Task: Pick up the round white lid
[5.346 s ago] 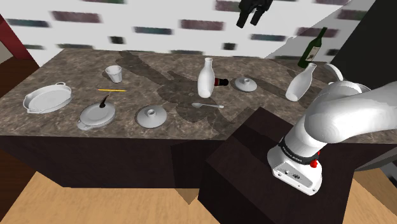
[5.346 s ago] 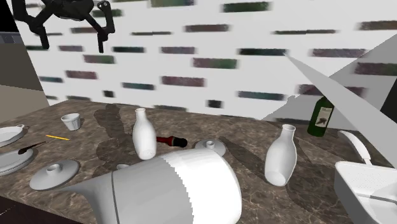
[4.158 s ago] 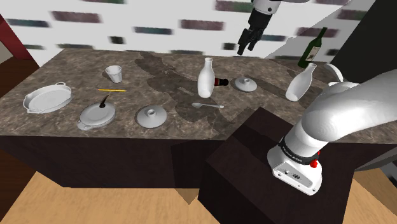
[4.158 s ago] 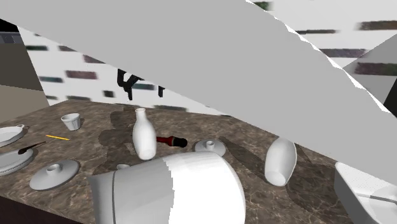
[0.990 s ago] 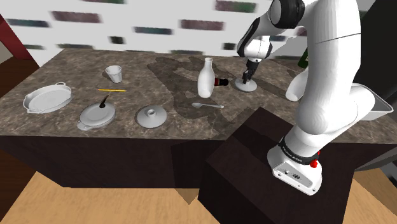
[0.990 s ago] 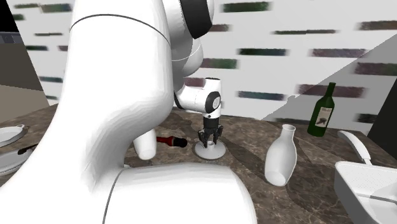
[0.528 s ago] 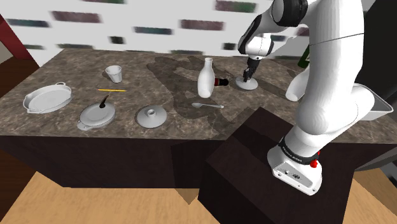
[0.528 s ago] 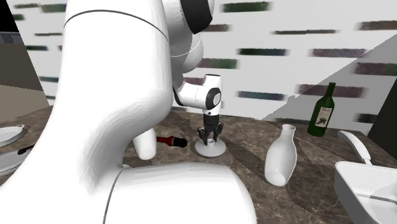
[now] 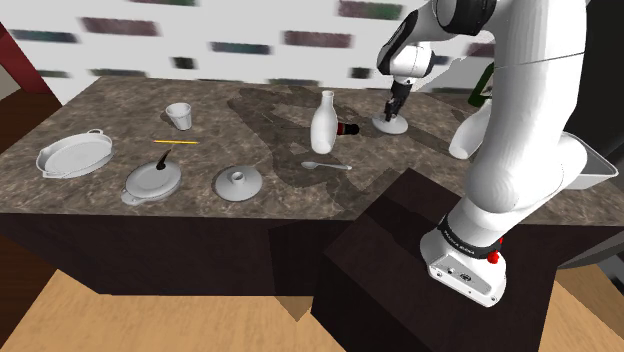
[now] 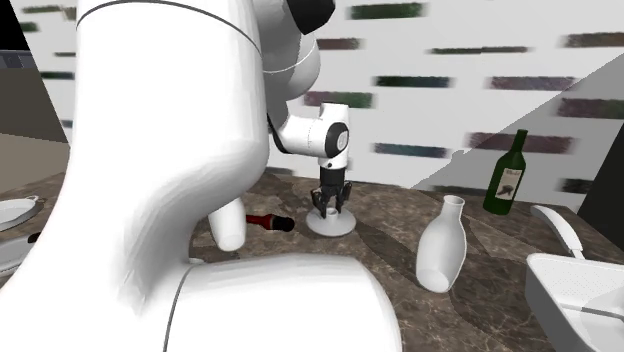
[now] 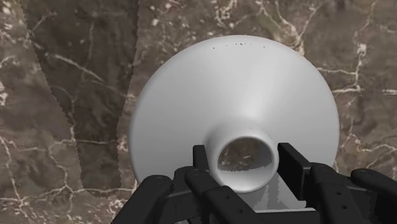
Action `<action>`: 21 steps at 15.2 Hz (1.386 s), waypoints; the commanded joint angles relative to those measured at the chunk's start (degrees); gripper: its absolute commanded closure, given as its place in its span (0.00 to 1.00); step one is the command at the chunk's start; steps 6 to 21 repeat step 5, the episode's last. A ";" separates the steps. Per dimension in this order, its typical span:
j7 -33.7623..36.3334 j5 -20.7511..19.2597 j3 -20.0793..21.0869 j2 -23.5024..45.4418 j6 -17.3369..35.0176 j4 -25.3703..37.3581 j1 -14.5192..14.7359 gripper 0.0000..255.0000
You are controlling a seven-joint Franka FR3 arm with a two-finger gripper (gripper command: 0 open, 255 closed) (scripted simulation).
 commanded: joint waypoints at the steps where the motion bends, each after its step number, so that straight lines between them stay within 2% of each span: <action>1: 0.57 -0.86 -0.68 -1.41 -1.35 0.02 0.48 1.00; 21: 1.05 -1.61 -1.23 -2.63 -2.49 0.02 0.89 1.00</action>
